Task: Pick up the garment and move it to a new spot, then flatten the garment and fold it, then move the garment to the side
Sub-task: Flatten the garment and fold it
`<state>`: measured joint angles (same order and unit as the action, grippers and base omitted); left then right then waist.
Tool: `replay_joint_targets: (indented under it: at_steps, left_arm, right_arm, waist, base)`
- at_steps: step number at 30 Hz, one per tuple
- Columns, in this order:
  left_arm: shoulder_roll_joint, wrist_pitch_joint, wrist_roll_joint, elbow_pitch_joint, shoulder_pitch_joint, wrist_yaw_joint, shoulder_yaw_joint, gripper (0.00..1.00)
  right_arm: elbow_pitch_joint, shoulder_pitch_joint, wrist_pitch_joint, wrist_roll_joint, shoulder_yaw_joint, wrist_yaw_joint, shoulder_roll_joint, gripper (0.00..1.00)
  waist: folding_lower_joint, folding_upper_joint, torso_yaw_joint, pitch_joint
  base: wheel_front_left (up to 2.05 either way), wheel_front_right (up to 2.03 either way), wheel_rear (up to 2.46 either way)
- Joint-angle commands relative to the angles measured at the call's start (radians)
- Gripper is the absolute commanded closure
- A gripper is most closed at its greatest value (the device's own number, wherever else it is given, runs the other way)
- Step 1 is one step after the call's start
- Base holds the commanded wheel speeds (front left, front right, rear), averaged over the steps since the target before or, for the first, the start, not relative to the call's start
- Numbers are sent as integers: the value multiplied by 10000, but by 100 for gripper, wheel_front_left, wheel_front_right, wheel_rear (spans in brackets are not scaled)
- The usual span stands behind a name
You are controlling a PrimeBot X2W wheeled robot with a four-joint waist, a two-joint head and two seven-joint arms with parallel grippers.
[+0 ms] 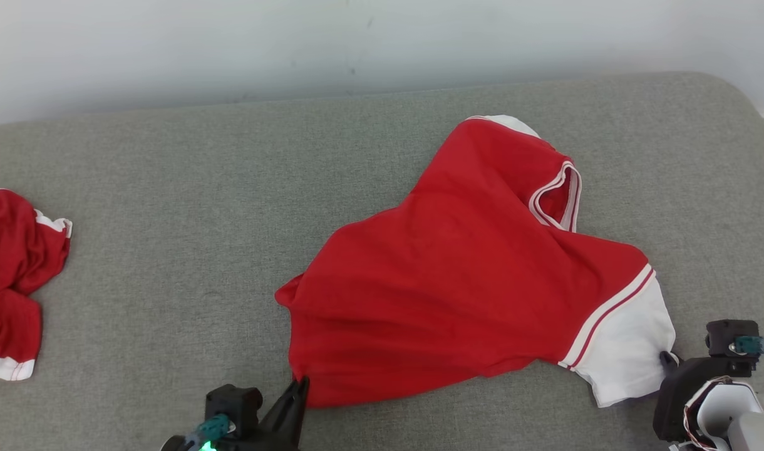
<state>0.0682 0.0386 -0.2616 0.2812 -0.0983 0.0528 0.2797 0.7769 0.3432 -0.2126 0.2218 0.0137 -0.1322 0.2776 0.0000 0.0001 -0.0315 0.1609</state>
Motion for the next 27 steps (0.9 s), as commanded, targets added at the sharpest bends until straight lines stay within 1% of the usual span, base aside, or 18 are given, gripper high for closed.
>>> replay_joint_targets:
  at_steps: [1,4,7,9,13,15,17,19,21,23,25,27]
  left_arm:
    - [-20,-202,-173,-69,-75,-16,-42,100]
    - [-61,-569,-581,-338,-141,83,-213,100]
    - [-108,-855,-1250,-807,-232,178,-387,100]
    - [-129,-890,-1855,-1156,-345,283,-493,100]
    - [-104,-276,-2793,-1639,-1067,427,-716,100]
    - [-98,180,-3423,-1746,-1747,490,-935,100]
    - [106,665,-3770,-1792,-2694,525,-1204,100]
    - [360,1075,-3977,-1609,-3772,471,-1489,100]
    - [628,1346,-4060,-1352,-5022,355,-1817,100]
    - [925,1514,-3998,-955,-6297,298,-2033,100]
    - [1199,1421,-3854,-439,-7517,277,-2210,100]
    - [1343,1188,-3640,17,-8725,218,-2279,100]
  right_arm:
    - [209,-408,-16,69,4,31,-15,100]
    - [-306,-294,433,600,275,29,-214,100]
    - [-1160,-106,819,1681,616,17,-486,100]
    - [-1921,40,856,2411,770,17,-535,100]
    - [-3472,638,261,3412,554,17,-602,100]
    - [-4015,1199,-179,3694,444,17,-582,100]
    - [-4378,2054,-613,3854,246,17,-628,100]
    - [-4431,3080,-908,3841,127,15,-677,100]
    - [-4292,4248,-956,3562,-38,17,-686,100]
    - [-4167,5469,-667,3703,-249,15,-923,100]
    - [-3745,6563,-287,3487,-316,15,-954,100]
    - [-3276,7799,252,3263,-257,15,-1096,100]
  waist:
    - [0,-1,48,-48]
    - [0,-1,80,-111]
    - [0,-1,84,-177]
    - [0,-1,52,-185]
    - [0,-1,-166,79]
    - [0,-1,-272,344]
    - [0,-1,-431,795]
    - [0,-1,-582,1277]
    - [0,-1,-728,1852]
    - [0,-1,-824,2452]
    - [0,-1,-882,2936]
    - [0,-1,-891,3418]
  base:
    - [0,0,0]
    - [0,0,0]
    - [0,0,0]
    - [0,0,0]
    - [0,0,0]
    - [0,0,0]
    - [0,0,0]
    - [0,0,0]
    - [0,0,0]
    - [0,0,0]
    - [0,0,0]
    - [0,0,0]
